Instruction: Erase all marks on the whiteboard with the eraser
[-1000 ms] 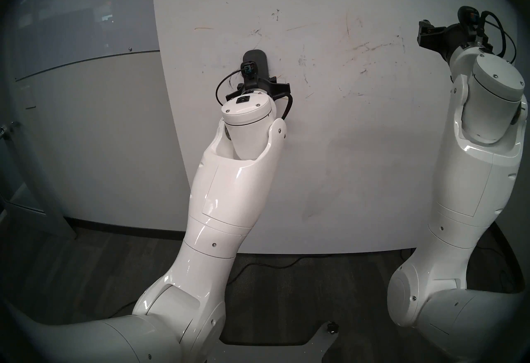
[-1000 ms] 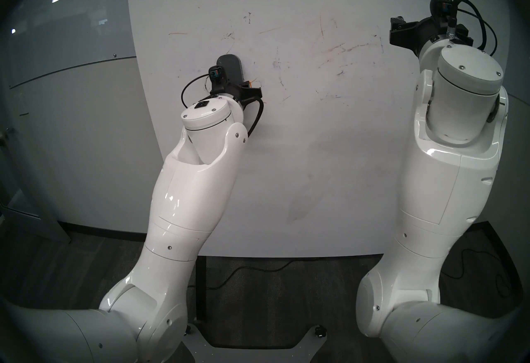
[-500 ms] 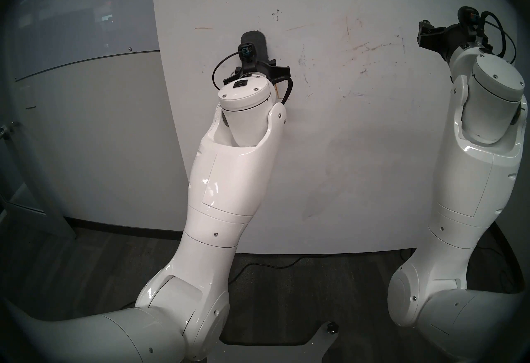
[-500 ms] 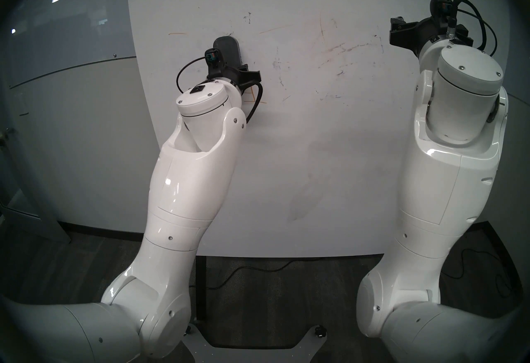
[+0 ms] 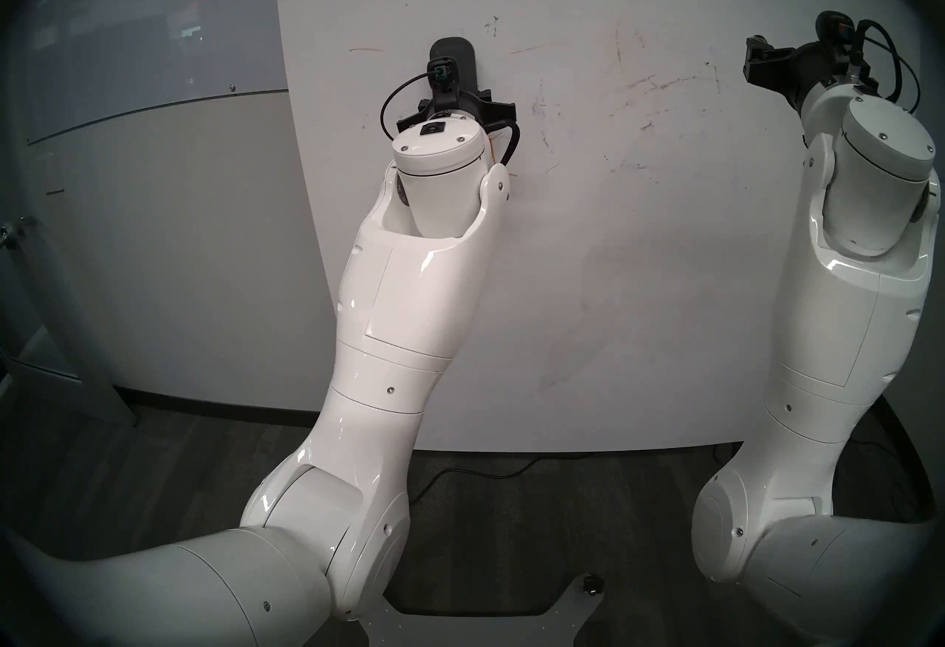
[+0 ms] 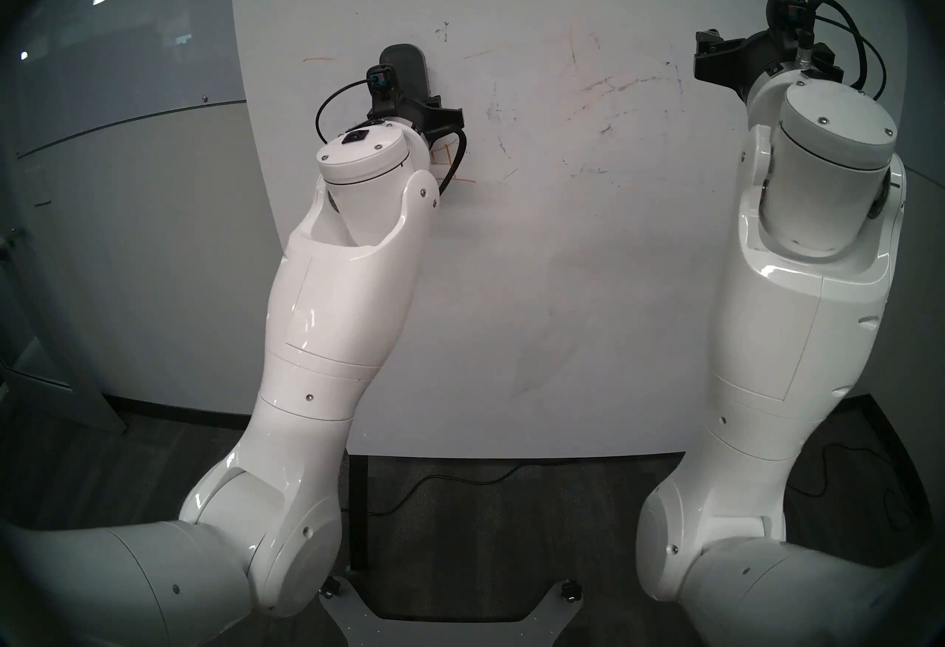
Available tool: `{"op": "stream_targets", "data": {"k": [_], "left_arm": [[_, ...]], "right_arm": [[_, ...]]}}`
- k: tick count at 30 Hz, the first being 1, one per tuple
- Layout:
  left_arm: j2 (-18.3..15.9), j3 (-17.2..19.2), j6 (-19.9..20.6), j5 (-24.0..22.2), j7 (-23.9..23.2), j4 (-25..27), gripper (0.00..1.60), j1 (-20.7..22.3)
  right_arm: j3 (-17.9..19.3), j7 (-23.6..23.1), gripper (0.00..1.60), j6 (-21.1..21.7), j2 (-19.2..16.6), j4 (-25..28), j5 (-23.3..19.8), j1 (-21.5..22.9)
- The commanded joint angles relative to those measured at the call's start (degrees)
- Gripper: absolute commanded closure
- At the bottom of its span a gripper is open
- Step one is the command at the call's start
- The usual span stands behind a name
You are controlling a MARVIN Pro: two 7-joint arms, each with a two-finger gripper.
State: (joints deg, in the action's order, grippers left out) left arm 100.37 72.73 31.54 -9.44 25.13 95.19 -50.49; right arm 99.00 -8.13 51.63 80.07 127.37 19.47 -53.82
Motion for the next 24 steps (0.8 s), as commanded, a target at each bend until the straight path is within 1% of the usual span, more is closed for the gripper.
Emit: {"op": "stream_targets", "data": {"k": [1, 3, 5, 10, 13, 20, 24], "left_arm": [[-2.47, 3.59, -2.00, 2.34, -1.03, -6.06, 1.60, 6.29], [-2.81, 3.77, -2.25, 2.80, -1.34, -7.80, 1.60, 7.30], [-3.10, 3.89, -2.58, 3.33, -1.78, -8.22, 1.60, 7.27], [-3.83, 3.90, -2.65, 3.87, -2.31, -11.03, 1.60, 9.13], [-3.73, 3.83, -3.01, 4.20, -2.12, -12.59, 1.60, 9.32], [-2.73, 4.11, -6.04, 5.12, 0.23, -16.20, 1.60, 8.15], [-1.31, 4.04, -8.37, 6.06, 3.09, -18.08, 1.60, 7.58]], "right_arm": [[-0.11, 0.04, 0.00, -0.16, -0.13, 0.60, 0.00, 0.69], [-0.14, 0.08, 0.00, -0.16, -0.16, 0.62, -0.03, 0.72], [-0.18, 0.12, 0.00, -0.15, -0.20, 0.63, -0.07, 0.75], [-0.24, 0.19, 0.00, -0.12, -0.27, 0.67, -0.13, 0.83], [-0.27, 0.24, 0.00, -0.08, -0.32, 0.69, -0.18, 0.88], [-0.34, 0.34, 0.00, 0.04, -0.42, 0.72, -0.28, 0.98], [-0.38, 0.39, 0.00, 0.13, -0.48, 0.72, -0.33, 1.03]]}}
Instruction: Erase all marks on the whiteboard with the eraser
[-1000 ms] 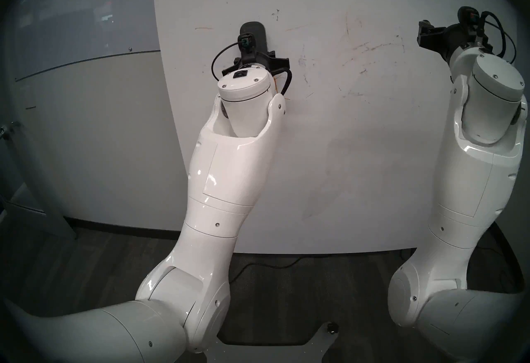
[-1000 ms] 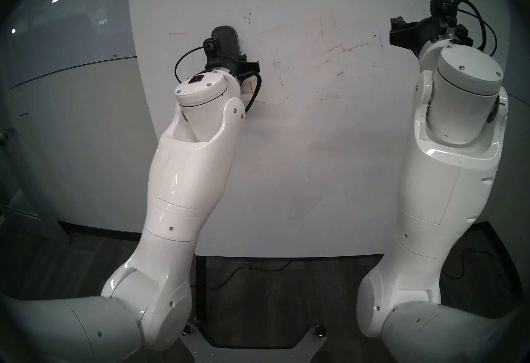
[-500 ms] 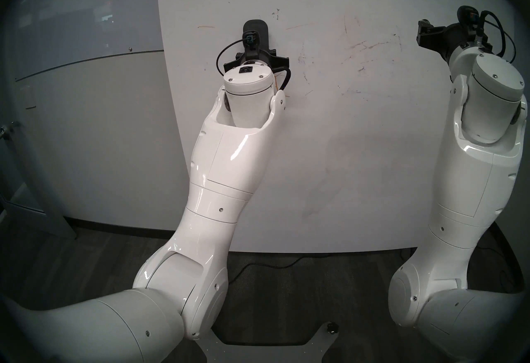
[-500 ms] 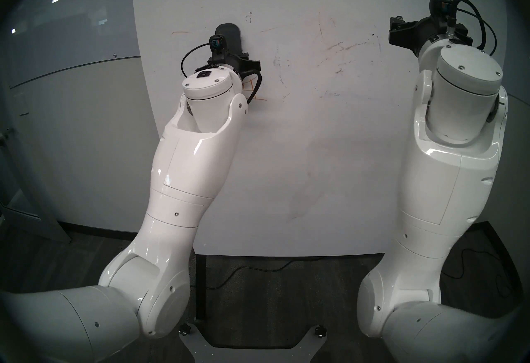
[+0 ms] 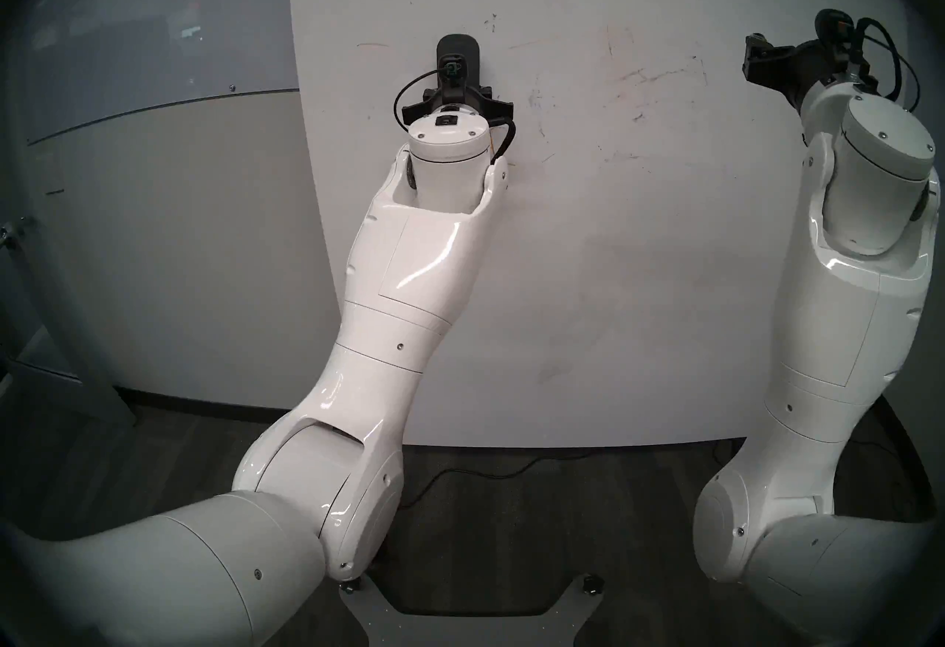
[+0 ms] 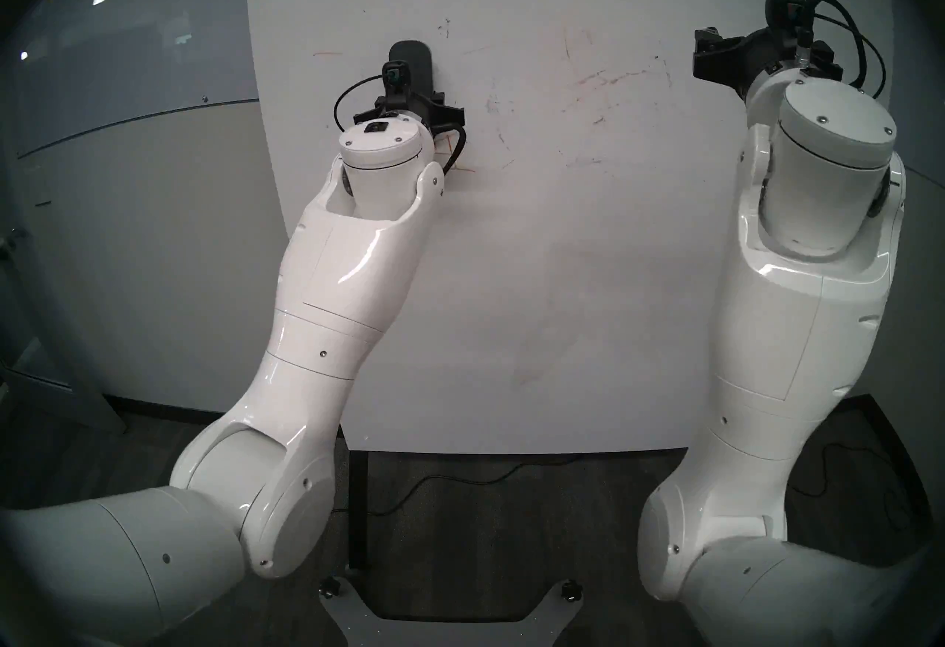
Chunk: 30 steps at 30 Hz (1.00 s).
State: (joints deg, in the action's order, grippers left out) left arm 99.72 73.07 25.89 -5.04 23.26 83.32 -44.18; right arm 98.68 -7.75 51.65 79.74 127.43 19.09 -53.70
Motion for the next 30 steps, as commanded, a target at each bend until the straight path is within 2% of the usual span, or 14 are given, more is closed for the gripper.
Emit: {"op": "stream_targets", "data": {"k": [1, 6, 10, 14, 19, 24, 30], "left_arm": [[-0.22, 3.41, -3.46, 2.13, 5.90, -6.51, 1.60, 0.99], [1.69, 2.05, -5.54, 3.83, 10.01, -4.95, 1.60, -1.46], [1.09, 3.44, -7.36, 2.82, 9.73, -5.69, 1.60, -1.56], [1.81, 2.96, -8.30, 3.15, 10.68, -2.66, 1.60, -2.60], [3.02, 2.65, -7.33, 2.73, 11.37, 0.98, 1.60, -4.11], [3.71, 1.94, -4.34, 1.88, 11.81, 5.86, 1.60, -7.59], [3.55, 2.30, -2.66, 0.73, 12.32, 7.77, 1.60, -9.86]], "right_arm": [[-0.08, 0.02, 0.00, 0.15, -0.17, 0.67, 0.03, 0.93], [-0.14, 0.07, 0.00, 0.34, -0.25, 0.68, -0.03, 1.00], [-0.15, 0.14, 0.00, 0.31, -0.29, 0.67, -0.10, 0.97], [-0.18, 0.17, 0.00, 0.43, -0.34, 0.68, -0.15, 1.01], [-0.21, 0.21, 0.00, 0.54, -0.40, 0.69, -0.20, 1.04], [-0.25, 0.29, 0.00, 0.62, -0.47, 0.69, -0.29, 1.06], [-0.26, 0.37, 0.00, 0.62, -0.53, 0.68, -0.39, 1.03]]}}
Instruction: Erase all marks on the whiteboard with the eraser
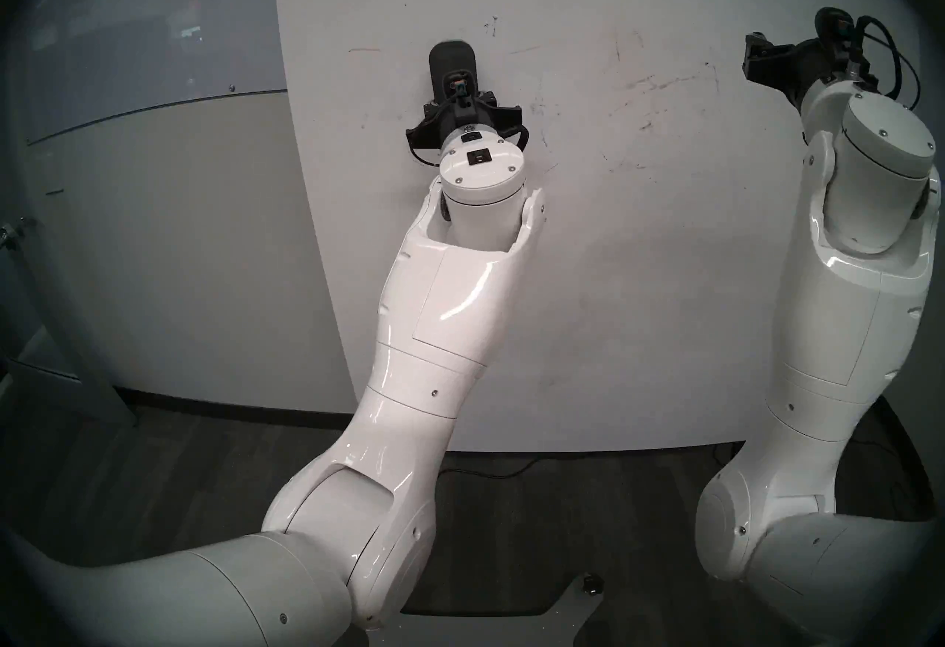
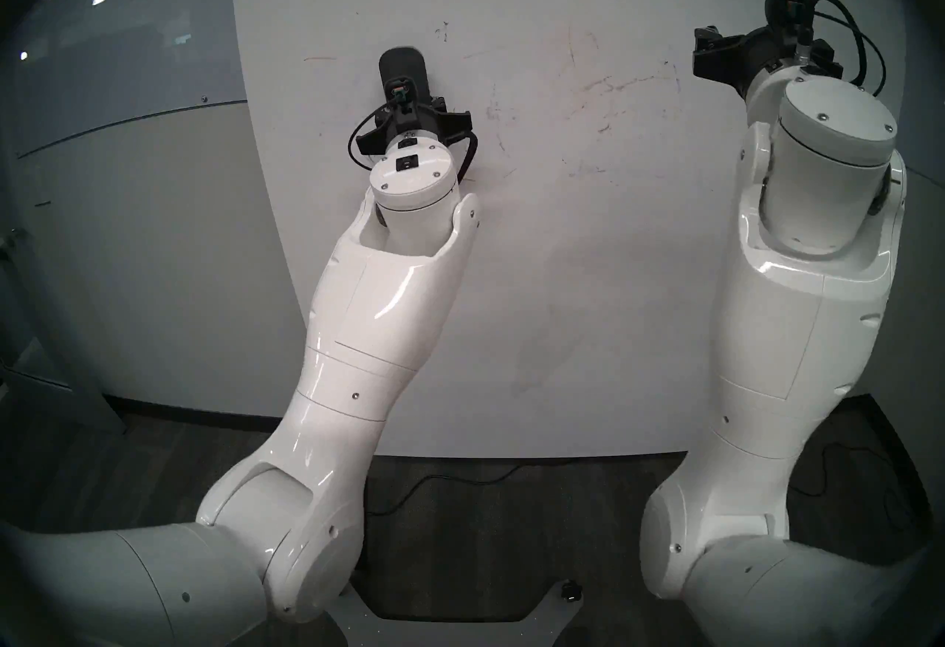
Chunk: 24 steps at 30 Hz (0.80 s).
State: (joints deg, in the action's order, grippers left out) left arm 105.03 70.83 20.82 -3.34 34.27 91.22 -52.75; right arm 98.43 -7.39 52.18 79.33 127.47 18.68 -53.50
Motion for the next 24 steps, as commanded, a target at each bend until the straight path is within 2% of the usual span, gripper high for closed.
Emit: {"op": "stream_targets", "data": {"k": [1, 11, 12, 13, 15, 20, 24], "left_arm": [[-1.86, 4.66, 2.50, -1.14, 1.31, -0.08, 1.60, -1.52], [-2.87, 7.02, 2.56, -2.52, 1.07, -1.76, 1.60, -2.65], [-2.25, 6.18, 3.07, -2.18, 1.72, -0.59, 1.60, -3.36], [-0.53, 4.11, 4.89, -1.22, 3.73, 2.72, 1.60, -5.11], [0.41, 3.35, 6.24, -1.01, 5.02, 4.31, 1.60, -5.84], [1.18, 2.75, 8.79, -2.03, 7.38, 5.36, 1.60, -6.30], [1.32, 2.67, 9.08, -2.62, 8.23, 5.12, 1.60, -6.60]], "right_arm": [[-0.01, 0.02, 0.00, 0.09, -0.13, 0.64, 0.01, 0.82], [-0.04, 0.16, 0.00, 0.06, -0.21, 0.63, -0.13, 0.78], [-0.05, 0.17, 0.00, 0.11, -0.22, 0.63, -0.15, 0.80], [-0.06, 0.17, 0.00, 0.21, -0.25, 0.65, -0.17, 0.85], [-0.08, 0.19, 0.00, 0.25, -0.28, 0.65, -0.20, 0.86], [-0.10, 0.25, 0.00, 0.35, -0.34, 0.66, -0.28, 0.88], [-0.12, 0.28, 0.00, 0.39, -0.38, 0.66, -0.32, 0.89]]}}
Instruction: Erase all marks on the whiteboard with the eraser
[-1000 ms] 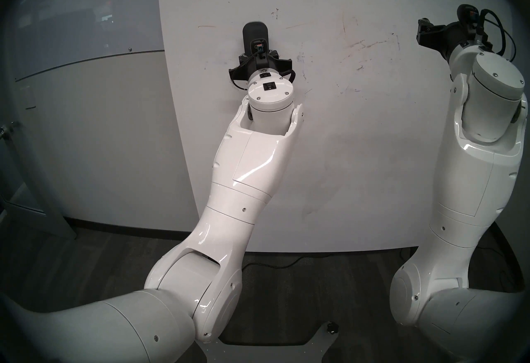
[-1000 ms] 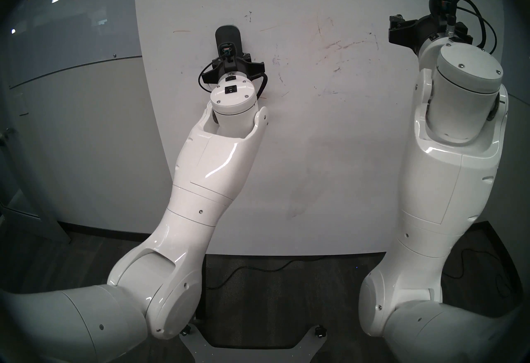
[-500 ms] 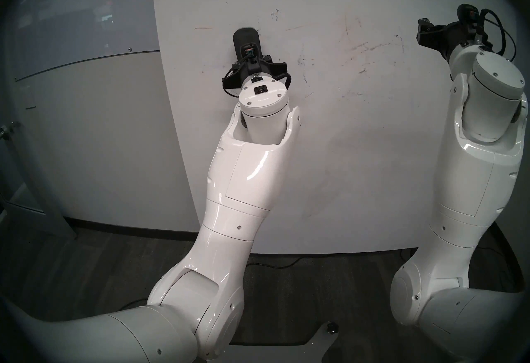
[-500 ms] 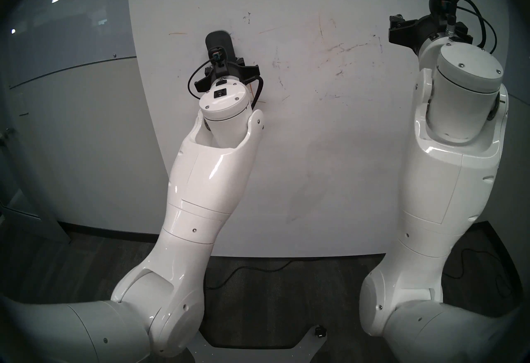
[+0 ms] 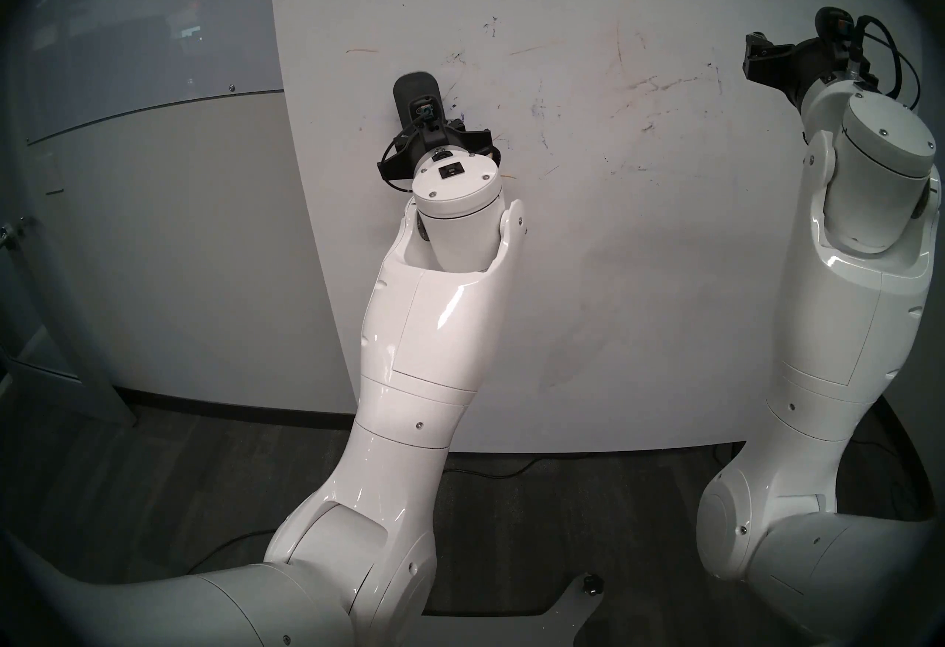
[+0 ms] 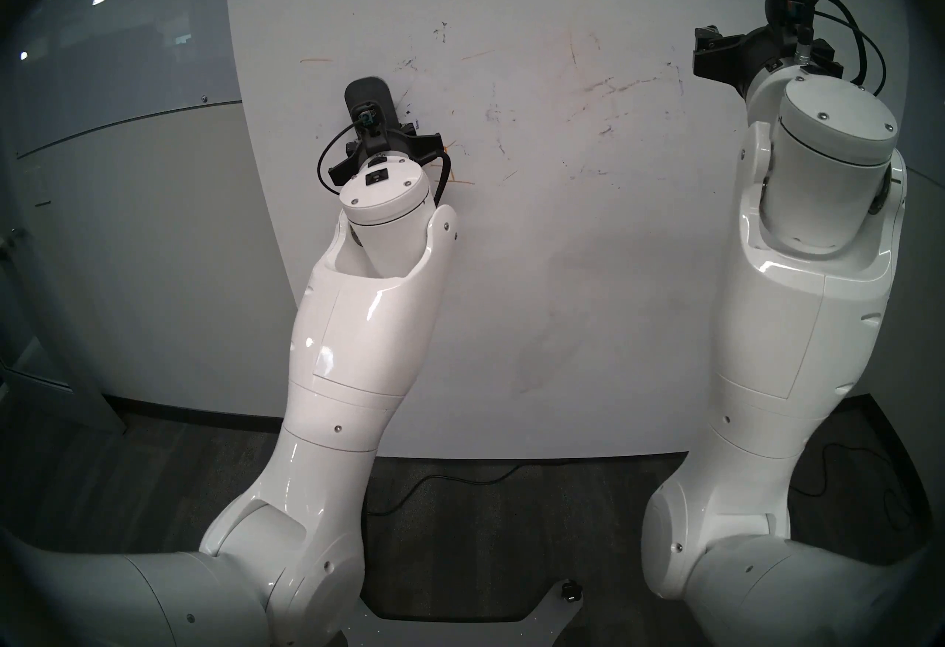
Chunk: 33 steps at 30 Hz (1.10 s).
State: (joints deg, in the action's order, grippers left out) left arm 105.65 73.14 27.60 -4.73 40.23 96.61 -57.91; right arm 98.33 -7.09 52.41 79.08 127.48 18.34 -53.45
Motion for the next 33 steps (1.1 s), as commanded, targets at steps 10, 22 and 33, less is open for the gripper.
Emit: {"op": "stream_targets", "data": {"k": [10, 22, 33], "left_arm": [[-3.80, 1.57, 3.60, -2.16, -2.24, -0.76, 1.60, 1.77], [-11.92, 6.26, 6.75, -0.70, -12.14, -4.90, 1.60, 8.17], [-12.10, 6.52, 8.15, 0.86, -14.65, -7.85, 1.60, 10.76]], "right_arm": [[-0.06, 0.11, 0.00, 0.20, -0.22, 0.65, -0.14, 0.83], [-0.09, 0.36, 0.00, 0.09, -0.35, 0.61, -0.40, 0.71], [-0.13, 0.54, 0.00, 0.13, -0.46, 0.62, -0.61, 0.72]]}}
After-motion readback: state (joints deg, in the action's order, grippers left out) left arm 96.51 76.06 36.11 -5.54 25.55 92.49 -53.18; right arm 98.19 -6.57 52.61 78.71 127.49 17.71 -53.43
